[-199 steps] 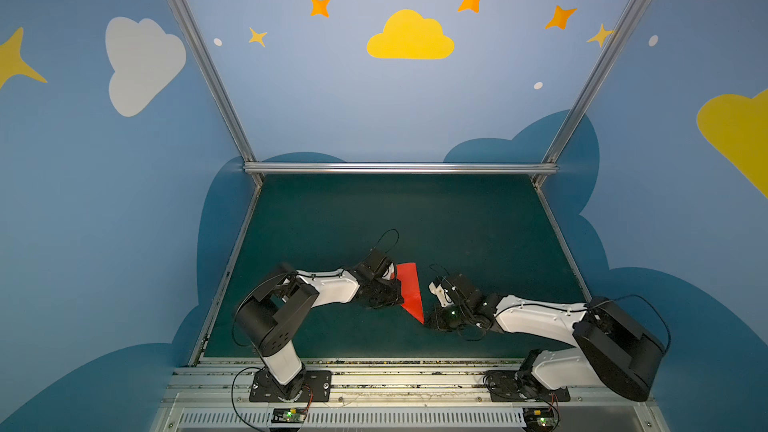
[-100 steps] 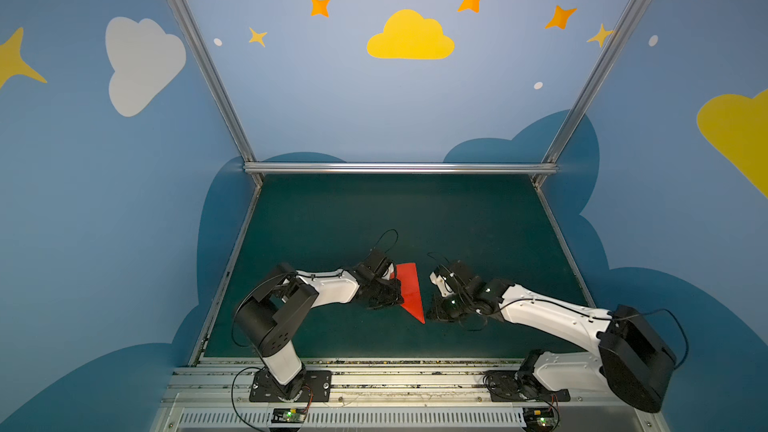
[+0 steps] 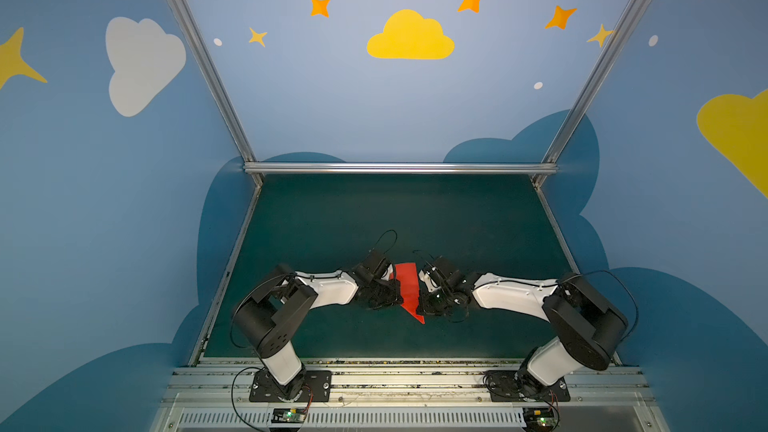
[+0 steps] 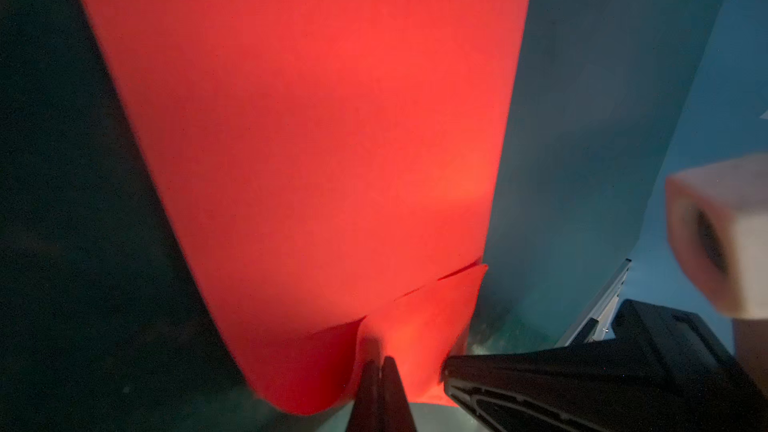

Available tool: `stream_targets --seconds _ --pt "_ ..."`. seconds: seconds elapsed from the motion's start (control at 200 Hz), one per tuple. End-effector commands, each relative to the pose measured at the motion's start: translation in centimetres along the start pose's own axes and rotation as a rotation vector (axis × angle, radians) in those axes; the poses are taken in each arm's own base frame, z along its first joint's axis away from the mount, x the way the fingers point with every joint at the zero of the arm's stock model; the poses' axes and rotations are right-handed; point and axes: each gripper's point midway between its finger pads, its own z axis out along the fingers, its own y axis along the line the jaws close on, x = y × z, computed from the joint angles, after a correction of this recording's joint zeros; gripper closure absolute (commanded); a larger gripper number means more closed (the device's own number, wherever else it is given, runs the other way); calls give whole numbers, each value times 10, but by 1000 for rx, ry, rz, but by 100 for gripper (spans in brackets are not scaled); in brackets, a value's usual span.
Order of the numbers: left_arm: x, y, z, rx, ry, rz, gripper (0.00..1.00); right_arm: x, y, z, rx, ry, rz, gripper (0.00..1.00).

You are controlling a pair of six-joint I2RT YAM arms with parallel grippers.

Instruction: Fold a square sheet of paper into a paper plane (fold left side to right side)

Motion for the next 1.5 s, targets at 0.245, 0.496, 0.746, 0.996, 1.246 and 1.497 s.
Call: stream_targets --seconds 0.245,0.496,0.746,0.996,1.246,1.497 --pt "-4 56 -19 -121 -34 -113 97 39 -50 17 109 76 62 100" --pt "-26 82 -41 -150 -80 -163 97 40 -49 18 102 80 54 100" --pt "-26 26 -66 -77 -116 -14 97 40 -48 20 94 86 53 100" --pt "-13 -19 -41 -24 -69 84 97 40 -48 22 90 93 49 100" --pt "-12 -13 -11 -69 -6 105 97 38 -42 20 72 96 27 100" --pt "-6 18 3 -155 16 79 97 33 -31 14 45 105 -47 100"
